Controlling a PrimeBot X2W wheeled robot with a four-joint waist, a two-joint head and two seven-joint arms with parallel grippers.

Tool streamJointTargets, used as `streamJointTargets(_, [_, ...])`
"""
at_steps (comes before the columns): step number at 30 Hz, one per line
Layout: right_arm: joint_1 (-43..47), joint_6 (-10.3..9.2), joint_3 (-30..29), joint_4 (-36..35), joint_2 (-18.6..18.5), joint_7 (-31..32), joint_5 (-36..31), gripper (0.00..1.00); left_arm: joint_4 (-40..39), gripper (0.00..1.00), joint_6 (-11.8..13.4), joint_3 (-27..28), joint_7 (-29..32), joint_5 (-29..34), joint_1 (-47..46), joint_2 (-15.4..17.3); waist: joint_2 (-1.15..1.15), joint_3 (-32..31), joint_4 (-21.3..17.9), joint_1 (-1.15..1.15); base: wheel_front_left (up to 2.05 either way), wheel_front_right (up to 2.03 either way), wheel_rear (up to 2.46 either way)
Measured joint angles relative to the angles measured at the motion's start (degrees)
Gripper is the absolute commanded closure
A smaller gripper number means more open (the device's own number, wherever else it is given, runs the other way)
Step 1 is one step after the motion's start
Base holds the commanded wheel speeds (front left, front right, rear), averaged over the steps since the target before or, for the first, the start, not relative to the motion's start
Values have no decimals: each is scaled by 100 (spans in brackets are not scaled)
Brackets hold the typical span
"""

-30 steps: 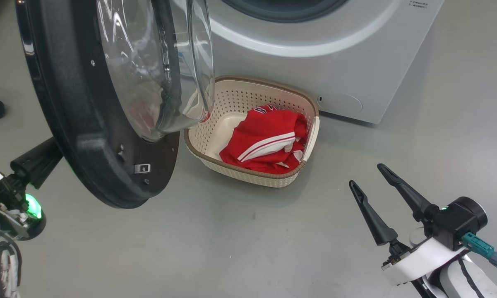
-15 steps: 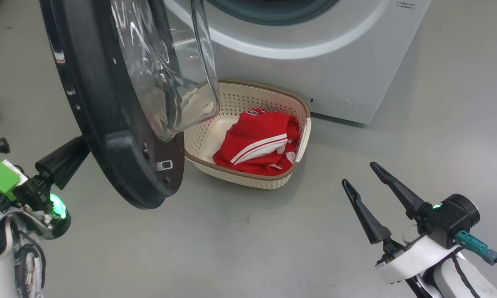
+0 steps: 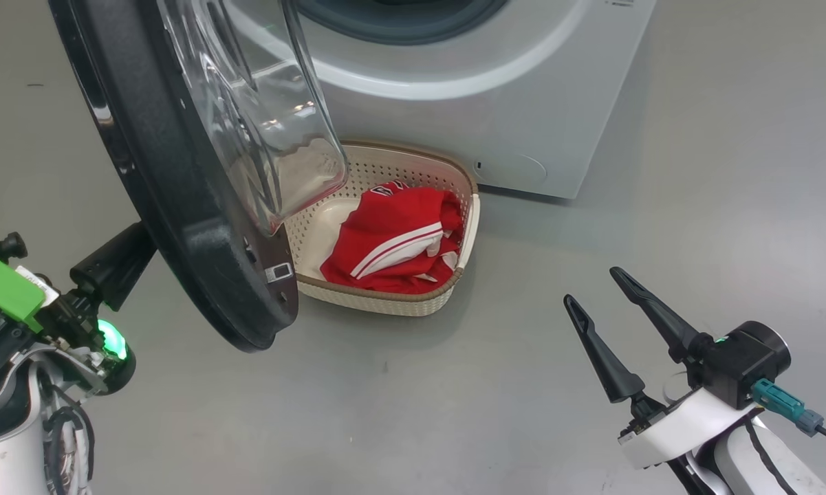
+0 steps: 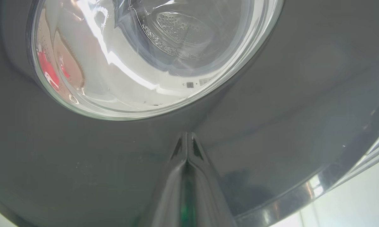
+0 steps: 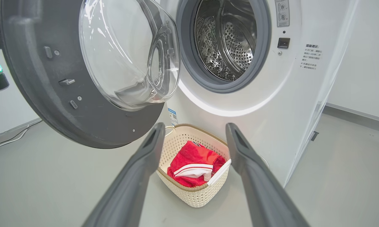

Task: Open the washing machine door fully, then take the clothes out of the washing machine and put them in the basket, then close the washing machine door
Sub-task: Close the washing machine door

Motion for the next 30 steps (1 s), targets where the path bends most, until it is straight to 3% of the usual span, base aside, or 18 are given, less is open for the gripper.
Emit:
streamJointTargets(22, [-55,0,80,120,102,0,76,0,202,100,-24,-281,-575,-363,29,-79,0,-109,-578,0,0,0,0])
streamJointTargets(30, [-82,0,-14,120,102,0,80,0,355,100,-219,-621,-934,-878,27,-79,0,-43,-729,0,0,0,0])
